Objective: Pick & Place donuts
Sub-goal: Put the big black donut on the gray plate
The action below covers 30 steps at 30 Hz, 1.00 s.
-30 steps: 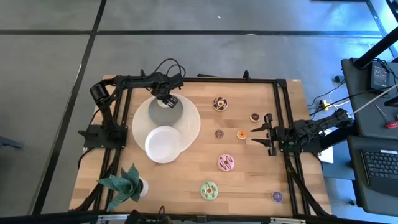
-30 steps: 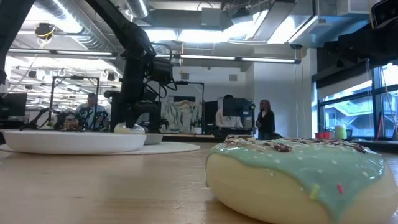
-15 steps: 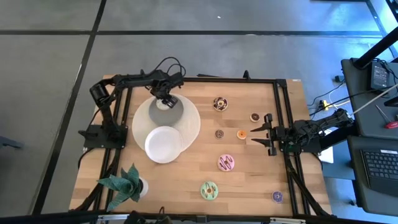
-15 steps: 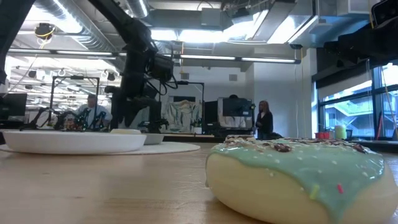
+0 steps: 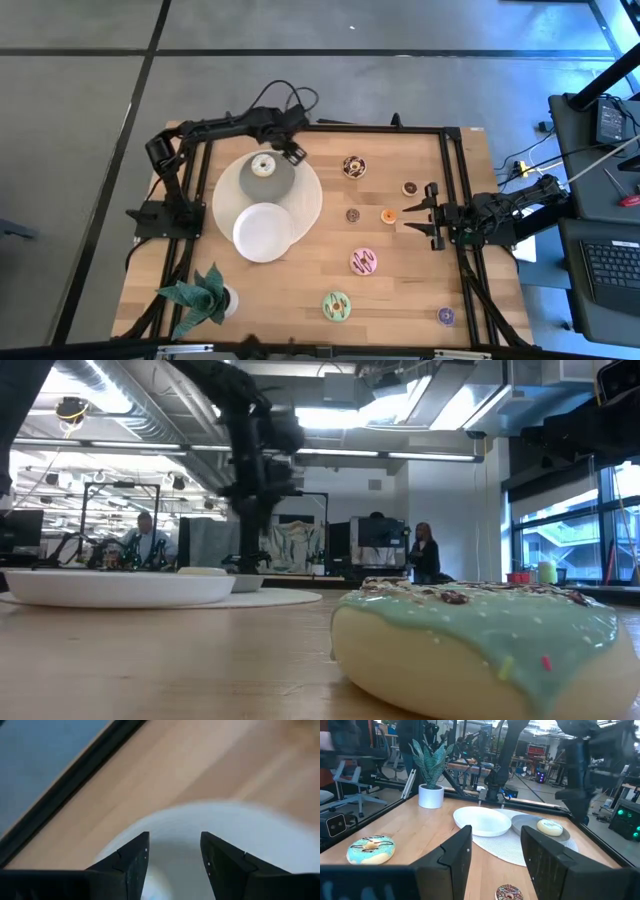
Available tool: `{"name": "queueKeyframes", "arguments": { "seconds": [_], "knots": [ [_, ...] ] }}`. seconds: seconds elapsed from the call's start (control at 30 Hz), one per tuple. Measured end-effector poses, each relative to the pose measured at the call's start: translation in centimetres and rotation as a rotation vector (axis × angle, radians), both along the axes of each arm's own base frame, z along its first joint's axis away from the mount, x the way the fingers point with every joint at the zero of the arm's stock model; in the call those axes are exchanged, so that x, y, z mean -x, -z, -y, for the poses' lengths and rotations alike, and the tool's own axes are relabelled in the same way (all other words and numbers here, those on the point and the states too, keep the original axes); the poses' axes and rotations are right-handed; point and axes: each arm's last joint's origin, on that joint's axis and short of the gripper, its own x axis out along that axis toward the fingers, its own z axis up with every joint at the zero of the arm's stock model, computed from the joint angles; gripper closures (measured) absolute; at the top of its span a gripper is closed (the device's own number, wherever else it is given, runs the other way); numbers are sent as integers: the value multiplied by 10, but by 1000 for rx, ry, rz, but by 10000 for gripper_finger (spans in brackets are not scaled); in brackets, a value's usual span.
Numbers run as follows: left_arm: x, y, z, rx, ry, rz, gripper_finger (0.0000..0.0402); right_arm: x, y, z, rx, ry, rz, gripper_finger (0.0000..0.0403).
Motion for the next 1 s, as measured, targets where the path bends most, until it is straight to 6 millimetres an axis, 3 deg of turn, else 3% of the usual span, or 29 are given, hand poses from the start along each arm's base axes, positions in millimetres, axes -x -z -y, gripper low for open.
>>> {"name": "queueKeyframes", "arguments": {
  "seconds": [0.2,0.33,0.5,0.67,0.9,1.0],
  "knots": [
    [-51,3,21,-91,287,254,228,0,0,0,-1,0,0,231],
    [-73,15,27,-121,296,355,220,0,0,0,-2,0,0,231],
    [-93,45,28,-96,282,409,191,0,0,0,0,0,-1,231],
    [-106,60,39,-41,367,463,167,0,0,0,-1,0,0,231],
    [-116,36,70,-197,531,557,168,0,-4,-2,-62,-73,37,231],
    [-102,32,82,-252,593,632,167,1,-5,-4,-92,-152,44,231]
  ]
}}
